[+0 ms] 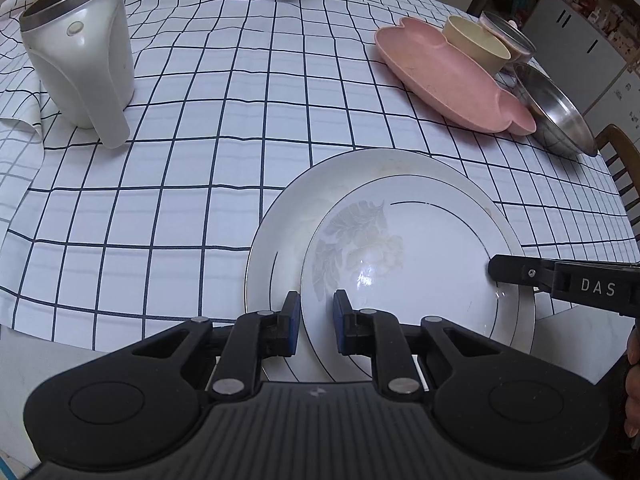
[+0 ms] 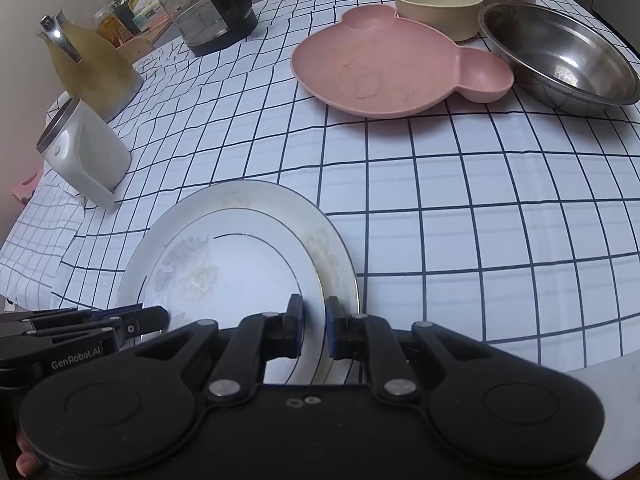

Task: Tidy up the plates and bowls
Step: 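Lift the small white plate with both grippers and lower it onto the large plate, then open both grippers to release the small plate on the stack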

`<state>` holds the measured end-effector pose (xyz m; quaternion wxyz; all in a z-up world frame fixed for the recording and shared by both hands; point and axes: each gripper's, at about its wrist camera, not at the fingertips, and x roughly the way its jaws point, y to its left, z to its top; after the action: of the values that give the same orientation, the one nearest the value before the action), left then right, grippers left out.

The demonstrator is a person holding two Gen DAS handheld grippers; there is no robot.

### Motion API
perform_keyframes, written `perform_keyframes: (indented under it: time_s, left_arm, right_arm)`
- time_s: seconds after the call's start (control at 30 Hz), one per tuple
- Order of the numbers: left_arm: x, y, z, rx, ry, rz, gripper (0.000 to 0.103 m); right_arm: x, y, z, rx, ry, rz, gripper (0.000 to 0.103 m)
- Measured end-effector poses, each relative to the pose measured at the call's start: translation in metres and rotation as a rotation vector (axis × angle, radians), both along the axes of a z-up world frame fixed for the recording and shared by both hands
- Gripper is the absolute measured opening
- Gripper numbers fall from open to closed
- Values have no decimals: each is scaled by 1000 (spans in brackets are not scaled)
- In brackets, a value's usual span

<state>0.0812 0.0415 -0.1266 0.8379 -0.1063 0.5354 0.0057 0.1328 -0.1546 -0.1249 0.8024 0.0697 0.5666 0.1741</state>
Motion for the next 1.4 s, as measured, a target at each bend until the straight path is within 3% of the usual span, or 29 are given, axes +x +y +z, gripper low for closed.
perform_keyframes:
  time_s: [0.47, 0.7, 1.0, 1.1, 1.3, 1.4]
  left_arm:
    - [3, 8, 3, -11, 5, 4, 16]
    - [-1, 10, 8, -1, -7, 11, 16]
    - [-6, 5, 36, 16, -99, -34, 16]
    - [-3, 1, 48, 16, -142, -55, 16]
    - [8, -8, 72, 21, -230, -93, 16]
    - [14, -13, 84, 32, -273, -105, 21]
  right_arm:
    - [2, 4, -3, -9, -7, 16, 12]
    - [-1, 8, 0, -39, -30, 38, 19]
    - [-9, 3, 21, -42, -64, 38, 27]
    - [-11, -2, 34, -40, -99, 29, 38]
    - [-9, -12, 60, -37, -178, 3, 43]
    - [-6, -17, 73, -27, -217, -19, 57]
